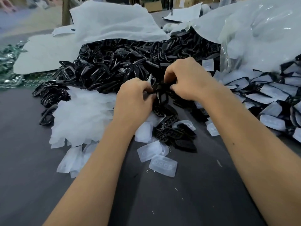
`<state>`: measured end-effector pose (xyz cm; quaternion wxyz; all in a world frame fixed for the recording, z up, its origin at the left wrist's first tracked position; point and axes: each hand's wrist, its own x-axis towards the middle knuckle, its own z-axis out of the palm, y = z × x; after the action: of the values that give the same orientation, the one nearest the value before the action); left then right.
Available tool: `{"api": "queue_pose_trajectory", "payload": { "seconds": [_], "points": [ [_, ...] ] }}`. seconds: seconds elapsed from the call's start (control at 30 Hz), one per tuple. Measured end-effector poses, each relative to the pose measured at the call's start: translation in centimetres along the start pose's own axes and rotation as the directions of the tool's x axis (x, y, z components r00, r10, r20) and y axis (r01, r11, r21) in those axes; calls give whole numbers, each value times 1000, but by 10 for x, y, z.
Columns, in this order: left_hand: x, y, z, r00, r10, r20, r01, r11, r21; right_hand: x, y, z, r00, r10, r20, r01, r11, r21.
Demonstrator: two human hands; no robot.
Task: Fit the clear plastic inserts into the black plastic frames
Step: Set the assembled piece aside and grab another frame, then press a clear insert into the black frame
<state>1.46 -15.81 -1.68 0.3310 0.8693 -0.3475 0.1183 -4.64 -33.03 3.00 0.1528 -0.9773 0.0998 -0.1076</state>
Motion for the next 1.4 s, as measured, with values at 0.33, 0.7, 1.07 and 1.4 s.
{"api": "queue_pose_trajectory", "payload": {
  "seconds": [0.33, 0.7, 1.07, 1.4],
  "points": [
    [7, -5, -17, 891, -420, 173, 372, 458, -807, 0, -18, 24, 953, -115, -280, 251, 816, 520],
    [3, -17, -11, 875, -474, -102, 278, 662, -696, 6, -11, -1, 948, -194, 254, 132, 961, 242],
    [0, -16, -7, 880, -444, -171, 208, 682, -701, 3, -20, -2, 879, -193, 436, 119, 974, 190],
    [0, -15, -7, 864, -457, -212, 200, 698, -688, 0, -12, 2, 915, -281, 290, 29, 763, 646]
  ]
}}
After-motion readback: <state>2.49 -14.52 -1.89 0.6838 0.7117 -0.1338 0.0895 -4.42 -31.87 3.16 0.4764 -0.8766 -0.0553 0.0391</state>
